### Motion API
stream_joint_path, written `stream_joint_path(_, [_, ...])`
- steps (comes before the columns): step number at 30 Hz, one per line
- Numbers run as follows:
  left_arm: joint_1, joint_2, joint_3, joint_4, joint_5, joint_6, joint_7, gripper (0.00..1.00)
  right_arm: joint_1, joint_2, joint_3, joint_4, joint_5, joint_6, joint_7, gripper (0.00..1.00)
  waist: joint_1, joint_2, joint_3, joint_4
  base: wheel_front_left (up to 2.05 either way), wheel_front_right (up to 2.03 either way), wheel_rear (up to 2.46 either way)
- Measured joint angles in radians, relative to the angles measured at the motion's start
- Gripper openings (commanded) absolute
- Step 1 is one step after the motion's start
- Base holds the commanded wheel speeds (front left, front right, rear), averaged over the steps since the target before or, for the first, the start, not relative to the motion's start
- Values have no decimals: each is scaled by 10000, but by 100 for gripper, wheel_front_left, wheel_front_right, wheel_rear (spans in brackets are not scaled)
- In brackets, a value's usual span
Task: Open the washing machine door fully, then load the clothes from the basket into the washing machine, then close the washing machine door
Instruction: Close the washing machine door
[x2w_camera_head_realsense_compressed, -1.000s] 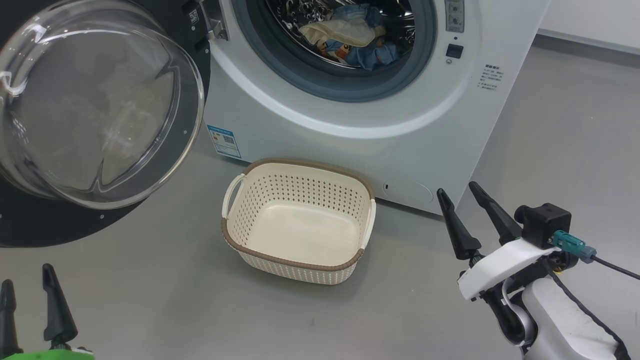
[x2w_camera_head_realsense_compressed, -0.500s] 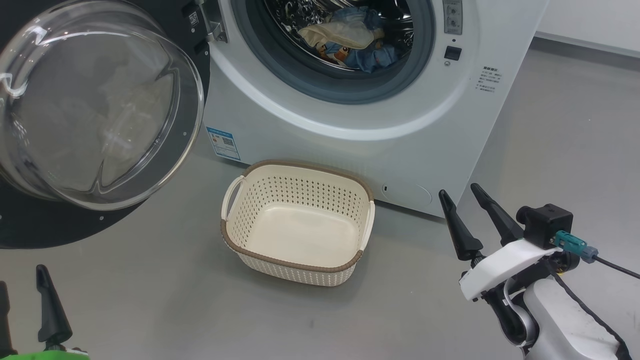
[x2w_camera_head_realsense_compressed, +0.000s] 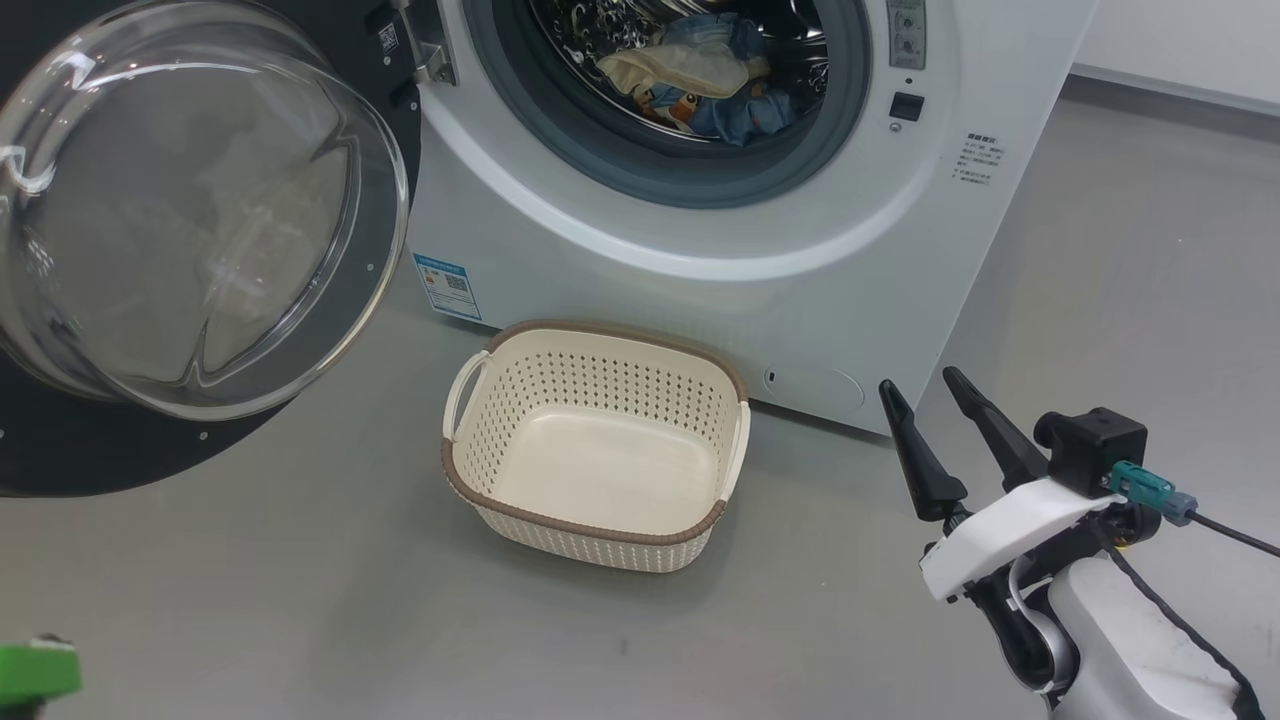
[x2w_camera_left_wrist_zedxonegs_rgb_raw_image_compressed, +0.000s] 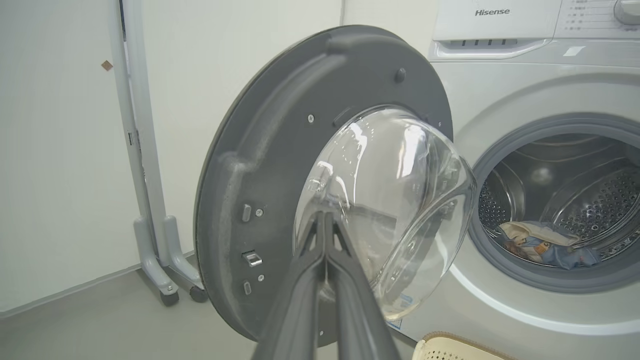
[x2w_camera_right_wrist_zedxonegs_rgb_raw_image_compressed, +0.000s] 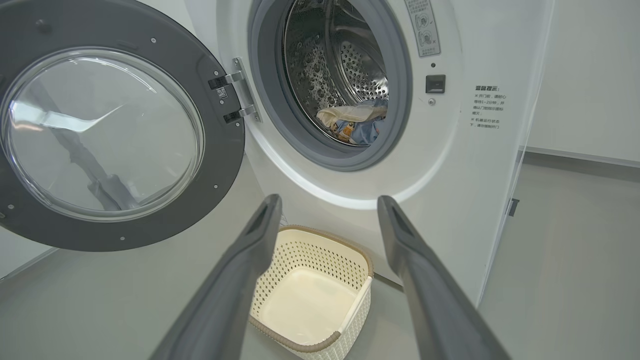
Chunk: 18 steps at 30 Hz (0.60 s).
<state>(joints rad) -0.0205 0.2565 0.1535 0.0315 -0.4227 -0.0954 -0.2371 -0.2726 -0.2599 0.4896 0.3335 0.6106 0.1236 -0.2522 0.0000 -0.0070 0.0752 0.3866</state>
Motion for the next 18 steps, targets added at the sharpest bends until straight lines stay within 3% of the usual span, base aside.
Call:
stream_joint_path(10, [-2065, 1151, 1327, -460, -2299, -171, 1200, 0, -169, -42, 249, 10, -2, 0, 0, 100, 0, 0, 59, -198, 0, 0, 0])
stream_joint_path(18, [-3478, 1858, 2742, 487, -4763, -176, 2451, 0, -197, -150, 280, 48, -2, 0, 0, 100, 0, 0, 183, -580, 0, 0, 0])
